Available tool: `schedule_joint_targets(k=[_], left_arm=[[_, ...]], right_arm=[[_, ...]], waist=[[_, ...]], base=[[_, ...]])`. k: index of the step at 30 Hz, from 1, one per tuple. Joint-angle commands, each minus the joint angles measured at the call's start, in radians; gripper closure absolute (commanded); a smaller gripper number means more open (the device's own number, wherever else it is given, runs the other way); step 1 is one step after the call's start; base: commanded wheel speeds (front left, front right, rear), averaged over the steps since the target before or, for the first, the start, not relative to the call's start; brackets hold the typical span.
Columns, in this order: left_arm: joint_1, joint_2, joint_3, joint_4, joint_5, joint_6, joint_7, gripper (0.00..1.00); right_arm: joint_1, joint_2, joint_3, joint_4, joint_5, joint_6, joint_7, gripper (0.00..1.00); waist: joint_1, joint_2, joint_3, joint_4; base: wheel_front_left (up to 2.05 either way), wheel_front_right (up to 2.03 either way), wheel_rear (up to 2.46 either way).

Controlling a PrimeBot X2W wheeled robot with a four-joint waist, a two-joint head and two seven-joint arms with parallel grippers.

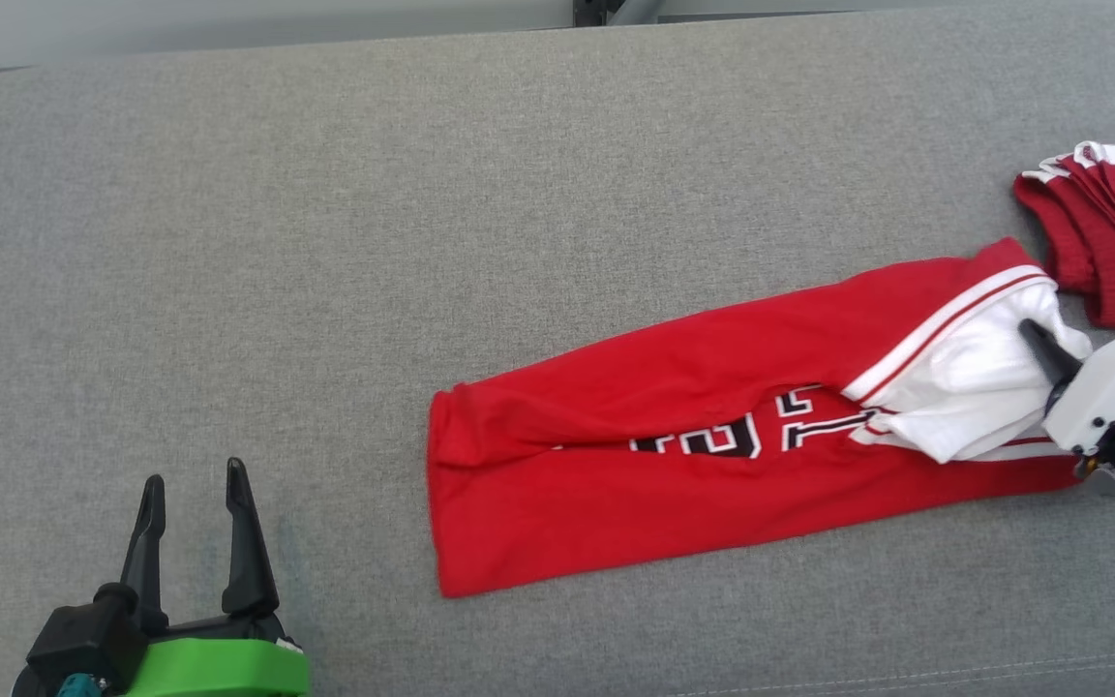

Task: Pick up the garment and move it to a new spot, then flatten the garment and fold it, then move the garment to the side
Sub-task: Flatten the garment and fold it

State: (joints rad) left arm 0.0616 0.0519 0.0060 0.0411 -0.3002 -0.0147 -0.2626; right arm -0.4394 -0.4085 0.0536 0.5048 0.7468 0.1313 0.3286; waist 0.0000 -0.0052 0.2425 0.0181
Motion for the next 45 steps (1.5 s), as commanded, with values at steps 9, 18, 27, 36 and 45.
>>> schedule_joint_targets(k=[9, 18, 27, 36, 45], left_arm=[[0.040, -0.001, -0.012, -0.006, -0.009, 0.013, -0.002, 0.00], [0.047, -0.001, -0.050, -0.010, -0.011, 0.022, -0.003, 0.00], [0.021, -0.001, -0.093, 0.008, -0.014, 0.035, -0.002, 0.00], [0.034, -0.001, -0.124, 0.020, -0.019, 0.051, -0.002, 0.00], [0.059, -0.001, -0.117, 0.010, -0.009, 0.060, -0.002, 0.00]], right_arm=[[0.028, -0.076, -0.001, -0.171, 0.044, -0.001, 0.000, 1.00], [0.148, 0.055, 0.243, -0.478, 0.029, -0.001, 0.057, 1.00], [0.121, 0.265, 0.416, -0.381, -0.107, -0.001, -0.018, 1.00], [0.077, 0.338, 0.427, -0.238, -0.131, -0.001, -0.106, 1.00], [0.052, 0.352, 0.429, -0.206, -0.124, -0.001, -0.201, 0.00]], waist=[[0.0000, 0.0052, -0.038, -0.003], [0.0000, 0.0052, -0.038, -0.006], [0.0000, 0.0052, -0.019, 0.016], [0.0000, 0.0052, -0.022, 0.052], [0.0000, 0.0052, -0.026, 0.038]], base=[[0.00, 0.00, 0.00], [0.00, 0.00, 0.00], [0.00, 0.00, 0.00], [0.00, 0.00, 0.00], [0.00, 0.00, 0.00]])
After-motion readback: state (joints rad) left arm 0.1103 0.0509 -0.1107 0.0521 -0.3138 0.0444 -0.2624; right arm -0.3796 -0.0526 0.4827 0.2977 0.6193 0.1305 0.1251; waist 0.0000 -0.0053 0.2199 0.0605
